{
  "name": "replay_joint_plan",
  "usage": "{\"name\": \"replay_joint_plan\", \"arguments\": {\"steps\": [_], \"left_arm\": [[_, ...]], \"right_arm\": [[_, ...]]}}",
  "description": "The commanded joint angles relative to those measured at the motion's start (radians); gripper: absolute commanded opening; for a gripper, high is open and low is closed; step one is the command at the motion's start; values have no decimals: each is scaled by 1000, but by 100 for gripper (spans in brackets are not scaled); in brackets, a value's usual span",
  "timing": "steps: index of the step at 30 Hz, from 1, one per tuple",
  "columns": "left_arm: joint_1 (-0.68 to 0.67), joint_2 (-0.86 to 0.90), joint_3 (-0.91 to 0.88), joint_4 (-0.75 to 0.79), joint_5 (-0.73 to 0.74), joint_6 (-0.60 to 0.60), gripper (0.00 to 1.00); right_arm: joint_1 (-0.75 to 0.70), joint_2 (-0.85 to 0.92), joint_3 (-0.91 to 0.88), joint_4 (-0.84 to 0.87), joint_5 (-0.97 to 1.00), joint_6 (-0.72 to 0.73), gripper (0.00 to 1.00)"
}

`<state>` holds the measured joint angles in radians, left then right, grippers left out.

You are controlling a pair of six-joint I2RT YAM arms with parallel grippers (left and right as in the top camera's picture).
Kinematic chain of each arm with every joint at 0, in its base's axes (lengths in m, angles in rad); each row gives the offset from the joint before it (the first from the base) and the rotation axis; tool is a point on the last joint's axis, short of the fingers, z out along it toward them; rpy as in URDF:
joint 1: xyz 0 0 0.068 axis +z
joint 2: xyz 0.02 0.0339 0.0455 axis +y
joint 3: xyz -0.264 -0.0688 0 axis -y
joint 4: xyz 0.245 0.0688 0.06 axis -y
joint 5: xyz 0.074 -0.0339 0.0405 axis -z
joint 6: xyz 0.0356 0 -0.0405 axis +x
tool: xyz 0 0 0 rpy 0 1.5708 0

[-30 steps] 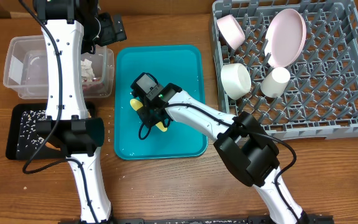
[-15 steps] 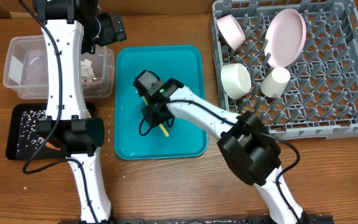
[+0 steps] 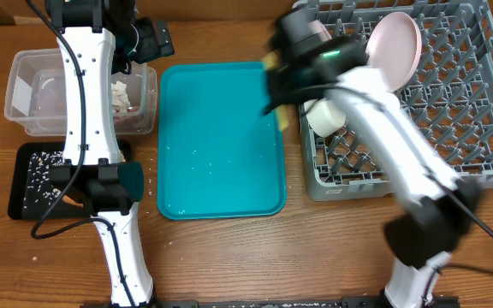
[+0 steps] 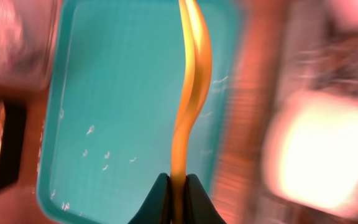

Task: Sort waste into correct bins and load items into the dishwasher
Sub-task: 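Carry the yellow spoon into the dish rack and lower it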

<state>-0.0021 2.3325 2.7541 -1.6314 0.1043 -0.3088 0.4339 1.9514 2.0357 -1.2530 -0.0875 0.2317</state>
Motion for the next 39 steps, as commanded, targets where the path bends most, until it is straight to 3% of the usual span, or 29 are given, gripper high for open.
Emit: {"name": "replay_joint_plan", "arguments": {"steps": [1, 5, 13, 21, 29, 36, 37, 39], "left_arm": [[2, 1, 14, 2, -3, -10, 100], [2, 1, 14, 2, -3, -10, 100], [2, 1, 14, 1, -3, -10, 100], [2, 1, 14, 1, -3, -10, 100], [2, 1, 14, 1, -3, -10, 100], [2, 1, 14, 1, -3, -10, 100], [2, 1, 14, 1, -3, -10, 100], [2, 1, 14, 1, -3, -10, 100]], "right_arm": [[-104, -46, 14, -60, 113, 0, 4], [-225, -38, -27, -127, 154, 52, 4], [-332, -40, -51, -193, 163, 529, 4], [-340, -40, -56, -353, 351, 1165, 4], [-340, -40, -199, -328, 367, 1341, 4], [-340, -39, -303, -257, 363, 1374, 5], [-340, -39, -303, -253, 364, 1374, 16], [-340, -39, -300, -240, 364, 1363, 60]]}}
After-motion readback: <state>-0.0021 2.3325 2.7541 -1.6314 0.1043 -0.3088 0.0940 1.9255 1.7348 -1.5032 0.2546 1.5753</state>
